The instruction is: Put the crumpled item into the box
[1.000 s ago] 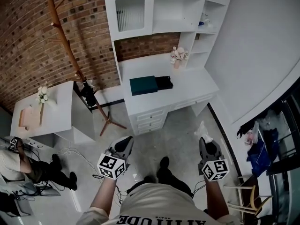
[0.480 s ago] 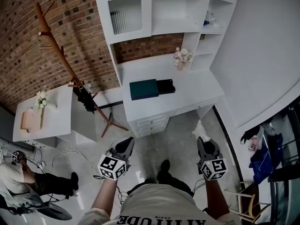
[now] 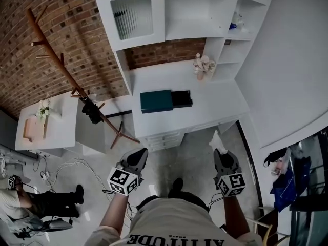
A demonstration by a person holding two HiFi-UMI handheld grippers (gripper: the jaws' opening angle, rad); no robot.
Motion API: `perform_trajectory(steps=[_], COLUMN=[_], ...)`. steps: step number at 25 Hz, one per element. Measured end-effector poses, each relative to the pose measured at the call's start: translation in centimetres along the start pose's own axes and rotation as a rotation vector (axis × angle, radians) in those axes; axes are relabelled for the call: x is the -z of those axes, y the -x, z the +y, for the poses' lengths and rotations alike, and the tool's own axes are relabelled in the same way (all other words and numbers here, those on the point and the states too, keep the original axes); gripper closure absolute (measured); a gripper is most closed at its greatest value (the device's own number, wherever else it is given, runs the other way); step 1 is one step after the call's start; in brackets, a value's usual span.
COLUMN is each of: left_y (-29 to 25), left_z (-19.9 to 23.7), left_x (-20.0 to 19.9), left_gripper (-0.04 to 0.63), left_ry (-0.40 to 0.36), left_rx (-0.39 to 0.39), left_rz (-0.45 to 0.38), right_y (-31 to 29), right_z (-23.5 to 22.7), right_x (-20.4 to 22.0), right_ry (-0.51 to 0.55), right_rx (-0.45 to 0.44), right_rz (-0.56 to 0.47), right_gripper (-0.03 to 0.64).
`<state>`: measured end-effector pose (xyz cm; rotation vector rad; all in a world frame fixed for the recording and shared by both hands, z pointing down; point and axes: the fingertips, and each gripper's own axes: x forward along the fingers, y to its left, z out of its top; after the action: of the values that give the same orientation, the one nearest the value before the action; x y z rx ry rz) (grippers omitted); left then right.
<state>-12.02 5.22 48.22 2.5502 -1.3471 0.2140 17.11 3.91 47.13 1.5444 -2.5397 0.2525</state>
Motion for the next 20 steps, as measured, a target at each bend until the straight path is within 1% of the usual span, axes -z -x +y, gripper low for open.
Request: perform_trajectory(steps=[8, 13, 20], left_y=[-5.0, -7.5, -8.9], left_z=[0.0, -0.6, -0.7], left_x=[-1.2, -1.3, -1.5], left_gripper=[0.571, 0.571, 0.571], left_ry=[-0.024, -0.02, -0.013], left_rx=[-0.028, -0.037, -0.047], left_rz=[0.012, 0.016, 0.025], right_y=[-2.5, -3.0, -4.2], right_z=[-4.5, -7.1, -8.5], right_x=[0.5, 0.9, 0.8], right_ry=[0.017, 0.012, 0.009], right_rx=[-0.031, -0.043, -0.06], right_rz=[0.026, 0.035, 0.035], right_gripper=[0.548, 0.548, 0.548])
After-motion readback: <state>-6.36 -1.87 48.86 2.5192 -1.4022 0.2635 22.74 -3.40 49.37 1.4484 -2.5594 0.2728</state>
